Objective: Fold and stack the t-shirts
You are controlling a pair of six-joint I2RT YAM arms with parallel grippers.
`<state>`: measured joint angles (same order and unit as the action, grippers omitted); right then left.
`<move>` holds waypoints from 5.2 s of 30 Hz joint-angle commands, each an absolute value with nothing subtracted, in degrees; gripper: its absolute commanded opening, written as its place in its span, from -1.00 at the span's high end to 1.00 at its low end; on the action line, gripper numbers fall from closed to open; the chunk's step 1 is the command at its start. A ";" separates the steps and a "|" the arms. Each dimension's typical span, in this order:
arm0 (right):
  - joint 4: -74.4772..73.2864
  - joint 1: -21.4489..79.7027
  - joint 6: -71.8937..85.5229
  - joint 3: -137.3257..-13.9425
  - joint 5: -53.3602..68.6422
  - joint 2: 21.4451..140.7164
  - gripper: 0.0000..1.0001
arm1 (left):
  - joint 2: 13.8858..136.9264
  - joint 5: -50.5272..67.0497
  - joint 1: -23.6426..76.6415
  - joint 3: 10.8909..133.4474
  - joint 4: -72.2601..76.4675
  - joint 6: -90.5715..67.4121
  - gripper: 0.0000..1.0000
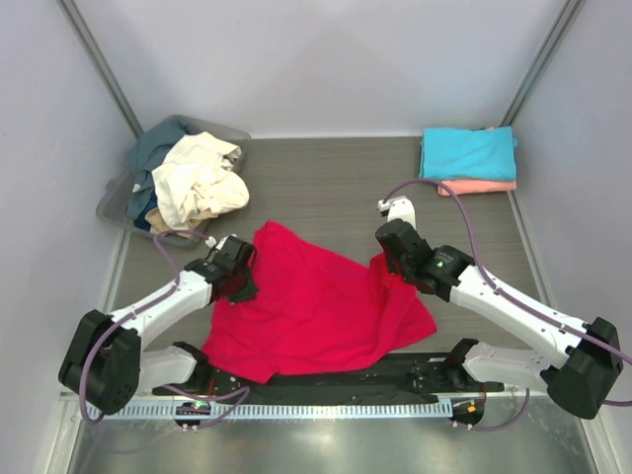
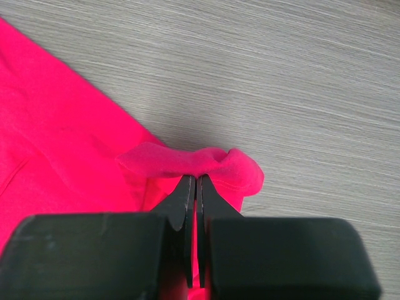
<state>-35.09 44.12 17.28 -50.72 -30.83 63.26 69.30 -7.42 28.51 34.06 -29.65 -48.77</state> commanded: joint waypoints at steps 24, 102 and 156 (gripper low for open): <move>-40.34 43.68 12.83 -65.64 -35.06 46.33 0.98 | 46.33 -14.41 28.83 69.32 -56.77 -42.89 0.99; -34.28 16.08 11.95 -65.30 -22.94 68.55 0.98 | 85.25 4.74 65.48 47.19 -5.98 -36.65 -0.25; -33.92 16.08 7.56 -69.52 15.61 27.18 0.97 | 38.43 -43.41 66.71 85.24 -53.61 -16.89 1.00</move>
<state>-35.38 16.27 10.09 -67.75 5.08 30.26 42.94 -37.39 66.63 80.86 -52.29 -23.22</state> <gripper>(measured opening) 0.032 0.009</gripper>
